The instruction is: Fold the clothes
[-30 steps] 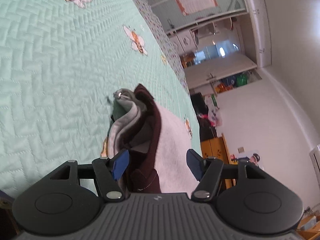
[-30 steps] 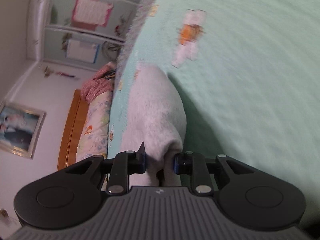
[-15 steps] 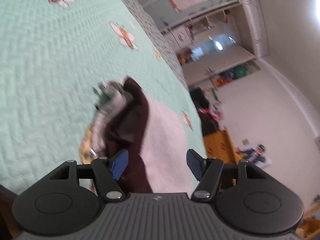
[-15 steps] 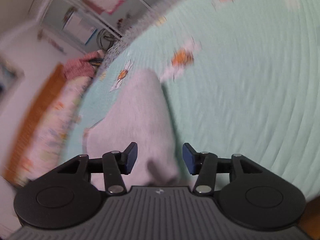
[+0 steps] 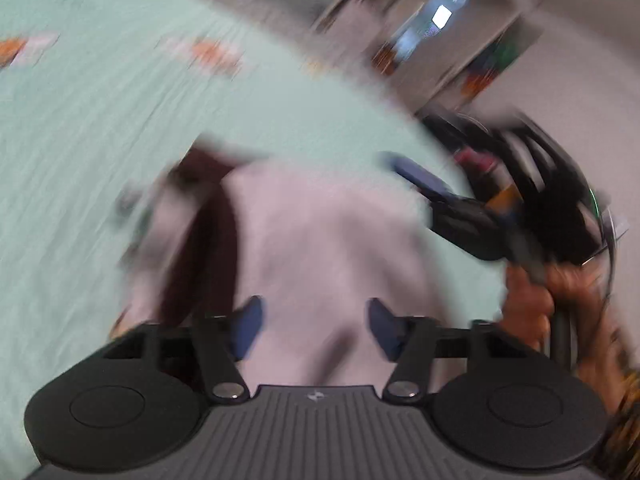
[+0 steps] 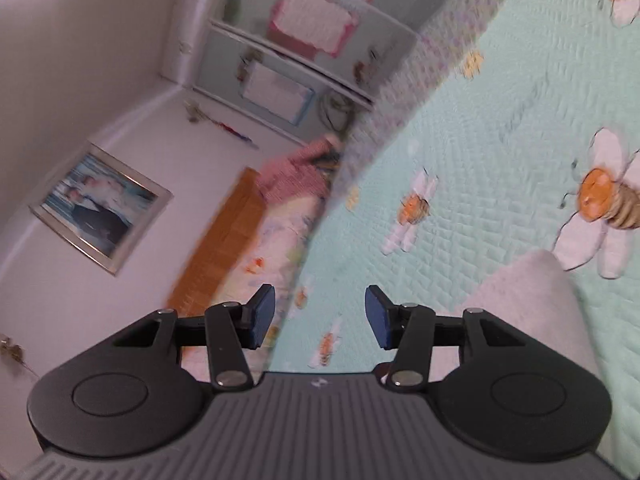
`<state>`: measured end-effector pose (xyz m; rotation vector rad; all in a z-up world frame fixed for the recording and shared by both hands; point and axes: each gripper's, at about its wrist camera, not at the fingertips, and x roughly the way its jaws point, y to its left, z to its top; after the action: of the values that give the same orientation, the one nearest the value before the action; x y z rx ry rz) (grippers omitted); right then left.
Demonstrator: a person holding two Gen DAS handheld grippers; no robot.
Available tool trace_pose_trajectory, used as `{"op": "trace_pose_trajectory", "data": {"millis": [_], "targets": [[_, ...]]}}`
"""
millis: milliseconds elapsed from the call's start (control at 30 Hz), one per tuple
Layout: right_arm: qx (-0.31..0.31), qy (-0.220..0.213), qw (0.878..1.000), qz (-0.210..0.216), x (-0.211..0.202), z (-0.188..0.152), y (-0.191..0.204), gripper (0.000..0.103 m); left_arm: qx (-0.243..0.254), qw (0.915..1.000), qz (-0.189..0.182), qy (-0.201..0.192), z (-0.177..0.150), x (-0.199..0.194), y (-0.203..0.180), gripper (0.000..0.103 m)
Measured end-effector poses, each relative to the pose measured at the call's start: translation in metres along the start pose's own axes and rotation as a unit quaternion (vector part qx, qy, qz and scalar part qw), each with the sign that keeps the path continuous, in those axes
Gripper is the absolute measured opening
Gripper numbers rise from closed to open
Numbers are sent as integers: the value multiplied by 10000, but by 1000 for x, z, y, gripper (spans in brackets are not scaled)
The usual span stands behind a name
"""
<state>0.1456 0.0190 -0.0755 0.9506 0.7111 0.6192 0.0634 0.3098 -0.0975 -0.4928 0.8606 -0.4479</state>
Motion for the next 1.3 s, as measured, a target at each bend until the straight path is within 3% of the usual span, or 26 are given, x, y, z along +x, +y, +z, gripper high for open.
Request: {"op": "trace_pose_trajectory", "data": {"millis": [33,67,100,133,167,367,533,667,733,767,800,833,867,933,1033,1067,1100,1133,1167,1200,1267,1300], "targets": [[98,636,9976,-243,34,-16,-16,50,-41,9998,173,67,-7,0,11,21],[196,1269,9905,-484,68,-31,-32,37,-87,9993,331,130,-13,-1,22,3],[-191,1364,9879,-714,83,-48,-32,22,-212,9993,276,141,-12,-7,31,3],[-809,1197,9851,-937,89,-66,-25,22,-321,9991,227,153,-11,-13,39,3],[-947,1110,9842,-1006,93,-71,-22,24,-218,9993,269,173,-10,-17,39,3],[-830,851,9913,-563,68,-63,-1,25,426,9977,511,122,-15,-34,18,3],[-817,629,9947,-24,43,-58,21,28,361,9981,484,101,-19,-38,26,3],[-549,817,9951,26,64,-67,14,36,420,9965,710,116,-18,-39,25,5],[-407,929,9948,20,76,-71,9,12,312,9973,648,135,-14,-44,27,5],[-336,985,9946,17,82,-74,6,17,270,9977,615,122,-12,-47,27,7],[-265,1040,9942,13,88,-76,3,32,260,9984,493,10,-6,-52,23,15],[-193,1096,9938,10,93,-78,1,37,250,9990,370,-103,-1,-57,19,20],[-110,1040,9943,202,87,-74,3,37,240,9992,247,-216,4,-61,15,29],[-216,624,9971,372,59,-54,16,38,226,9988,-4,-444,15,-70,7,34],[-363,84,9992,117,23,-18,26,39,546,9925,-592,-916,52,-62,-24,43],[-399,-50,9992,28,15,-8,27,42,722,9898,-628,-1057,63,-53,-33,52],[-375,-125,9992,14,12,0,25,46,748,9895,-468,-1148,74,-40,-35,59],[-319,-173,9993,28,10,8,23,48,772,9890,-292,-1230,84,-26,-36,59],[-183,-223,9996,-1,11,12,13,51,755,9904,112,-1156,91,-6,-28,59],[-8,-274,9996,-51,14,16,0,54,626,9934,565,-774,89,16,-12,56],[448,-348,9977,-375,22,19,-33,54,376,9890,1428,-37,86,58,18,48],[783,-403,9936,-707,26,13,-59,26,500,9899,1319,-169,75,59,26,49]]}}
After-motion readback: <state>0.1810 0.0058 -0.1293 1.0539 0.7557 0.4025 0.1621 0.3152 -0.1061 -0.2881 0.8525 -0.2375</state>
